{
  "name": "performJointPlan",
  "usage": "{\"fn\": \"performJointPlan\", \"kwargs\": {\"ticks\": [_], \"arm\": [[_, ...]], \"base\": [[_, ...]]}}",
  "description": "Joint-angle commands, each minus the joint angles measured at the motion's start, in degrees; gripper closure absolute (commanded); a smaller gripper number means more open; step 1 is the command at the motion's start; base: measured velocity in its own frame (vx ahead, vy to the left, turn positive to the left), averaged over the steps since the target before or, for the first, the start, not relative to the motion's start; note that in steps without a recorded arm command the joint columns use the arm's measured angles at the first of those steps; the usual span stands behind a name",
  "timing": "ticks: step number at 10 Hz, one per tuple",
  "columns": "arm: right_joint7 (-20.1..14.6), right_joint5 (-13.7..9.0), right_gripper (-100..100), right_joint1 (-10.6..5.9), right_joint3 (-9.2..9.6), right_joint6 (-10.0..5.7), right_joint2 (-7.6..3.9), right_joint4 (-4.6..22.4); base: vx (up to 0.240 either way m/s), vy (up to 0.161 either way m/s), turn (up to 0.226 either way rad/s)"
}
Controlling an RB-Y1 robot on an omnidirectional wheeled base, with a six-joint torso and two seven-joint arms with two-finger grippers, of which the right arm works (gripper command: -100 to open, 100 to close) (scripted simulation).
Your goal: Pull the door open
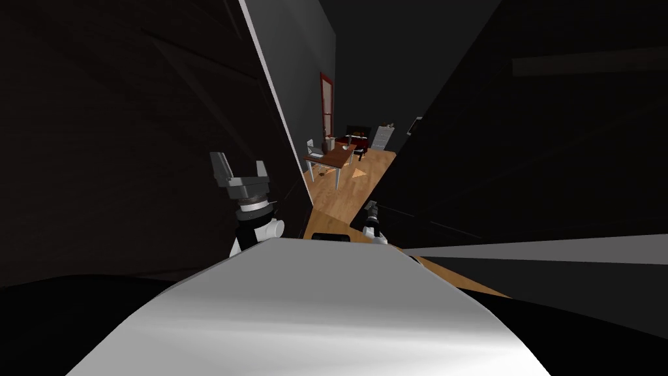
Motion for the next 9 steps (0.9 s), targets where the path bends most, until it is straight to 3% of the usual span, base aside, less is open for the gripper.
{"fn": "performJointPlan", "kwargs": {"ticks": [1,6,8,9], "arm": [[-1.3,0.5,100,0.48,0.76,-0.04,-0.66,0.3],[-5.7,2.5,100,1.28,3.65,-0.18,-3.22,0.2],[-5.8,2.5,100,1.29,3.72,-0.05,-3.25,0.2],[-6.9,2.9,100,1.8,4.48,-0.29,-3.86,0.2]], "base": [[-0.186,-0.002,0.072],[-0.209,-0.016,0.122],[-0.152,-0.012,0.1],[-0.161,-0.008,0.115]]}}
